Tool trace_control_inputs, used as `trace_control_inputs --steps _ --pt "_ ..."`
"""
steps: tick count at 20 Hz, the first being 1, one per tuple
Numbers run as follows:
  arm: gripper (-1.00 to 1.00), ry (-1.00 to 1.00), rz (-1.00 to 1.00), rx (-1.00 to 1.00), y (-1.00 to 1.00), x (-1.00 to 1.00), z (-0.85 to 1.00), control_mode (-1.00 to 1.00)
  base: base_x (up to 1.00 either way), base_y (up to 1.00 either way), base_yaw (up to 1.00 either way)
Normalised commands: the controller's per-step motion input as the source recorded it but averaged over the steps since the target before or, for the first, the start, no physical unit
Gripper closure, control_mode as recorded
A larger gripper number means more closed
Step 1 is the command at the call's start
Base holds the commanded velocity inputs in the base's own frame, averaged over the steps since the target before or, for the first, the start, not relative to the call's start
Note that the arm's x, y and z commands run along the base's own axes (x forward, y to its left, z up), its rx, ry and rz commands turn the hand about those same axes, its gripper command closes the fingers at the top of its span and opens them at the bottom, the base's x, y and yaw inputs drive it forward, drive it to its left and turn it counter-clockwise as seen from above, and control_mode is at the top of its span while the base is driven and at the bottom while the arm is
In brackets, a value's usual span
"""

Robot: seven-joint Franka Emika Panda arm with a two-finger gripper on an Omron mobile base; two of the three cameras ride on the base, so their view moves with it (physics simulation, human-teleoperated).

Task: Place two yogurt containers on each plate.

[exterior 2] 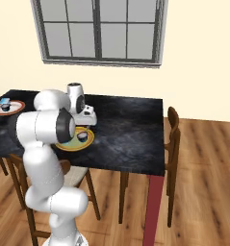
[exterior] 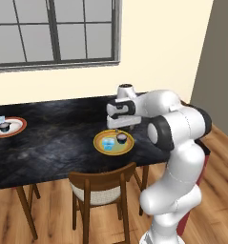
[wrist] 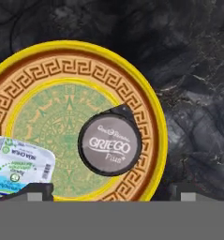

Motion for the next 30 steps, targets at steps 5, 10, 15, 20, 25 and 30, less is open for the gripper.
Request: trace_control_inputs --steps 5,10,15,20,25,30 --pt "-1.0 0.0 0.0 0.01 -0.09 -0.82 0.37 -1.0 0.0 0.0 0.0" --pt "-1.0 0.0 0.0 0.0 -0.05 -1.0 0.35 -1.0 0.0 0.0 0.0" --pt "-1.0 -0.02 0.0 0.0 -0.08 -1.0 0.25 -1.0 0.0 0.0 0.0" --pt "-1.0 -0.1 0.0 0.0 -0.16 -1.0 0.12 -1.0 0.0 0.0 0.0" --pt "-1.0 -0.28 0.1 0.0 -0.17 -1.0 0.14 -1.0 0.0 0.0 0.0" --pt "-1.0 -0.24 0.09 0.0 -0.19 -1.0 0.27 -1.0 0.0 0.0 0.0"
